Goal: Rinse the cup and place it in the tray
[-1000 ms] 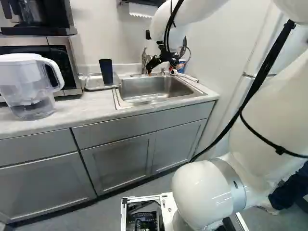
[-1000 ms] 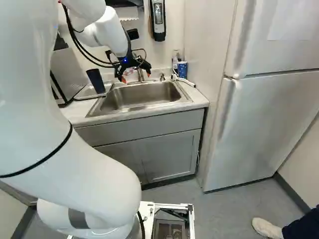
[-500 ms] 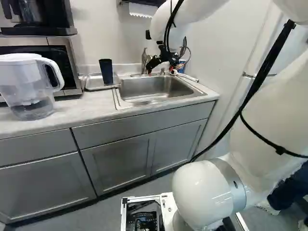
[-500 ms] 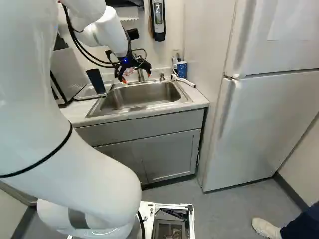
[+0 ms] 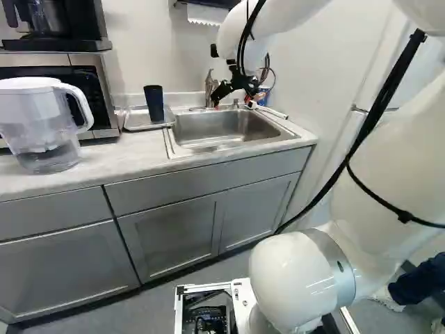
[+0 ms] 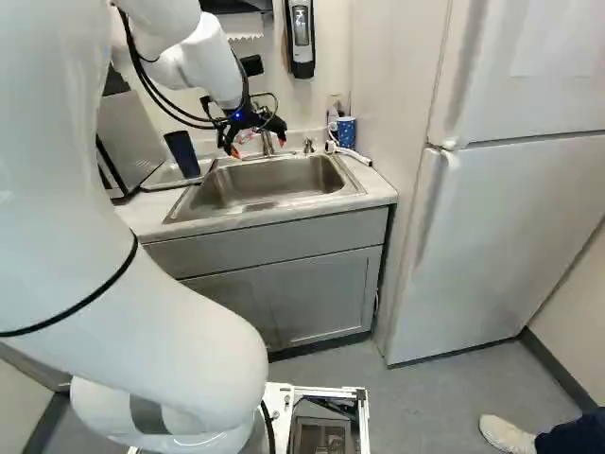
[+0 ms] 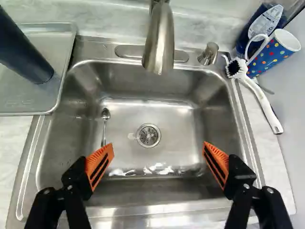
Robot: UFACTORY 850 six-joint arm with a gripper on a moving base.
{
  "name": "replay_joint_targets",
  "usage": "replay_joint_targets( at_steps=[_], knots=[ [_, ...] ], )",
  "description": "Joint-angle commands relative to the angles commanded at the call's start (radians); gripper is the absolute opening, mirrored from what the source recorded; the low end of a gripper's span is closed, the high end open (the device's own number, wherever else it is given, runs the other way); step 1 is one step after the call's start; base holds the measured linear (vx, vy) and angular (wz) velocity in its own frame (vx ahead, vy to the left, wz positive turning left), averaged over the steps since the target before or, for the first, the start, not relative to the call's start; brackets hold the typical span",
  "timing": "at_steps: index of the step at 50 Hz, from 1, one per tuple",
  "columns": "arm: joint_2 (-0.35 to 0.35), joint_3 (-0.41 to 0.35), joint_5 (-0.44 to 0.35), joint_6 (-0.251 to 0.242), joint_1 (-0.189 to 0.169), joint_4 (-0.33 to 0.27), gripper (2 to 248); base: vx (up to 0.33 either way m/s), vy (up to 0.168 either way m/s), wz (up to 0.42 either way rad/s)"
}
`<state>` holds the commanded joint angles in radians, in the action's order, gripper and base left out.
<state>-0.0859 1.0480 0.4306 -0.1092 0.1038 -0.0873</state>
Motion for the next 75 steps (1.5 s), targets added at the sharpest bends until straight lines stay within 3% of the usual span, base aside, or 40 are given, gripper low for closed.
replay_joint_targets(
  at_steps=[75],
  knots=[
    [0.0,0.0,0.0,0.0,0.0,0.0,247,-0.118,-0.014,0.01]
  ],
)
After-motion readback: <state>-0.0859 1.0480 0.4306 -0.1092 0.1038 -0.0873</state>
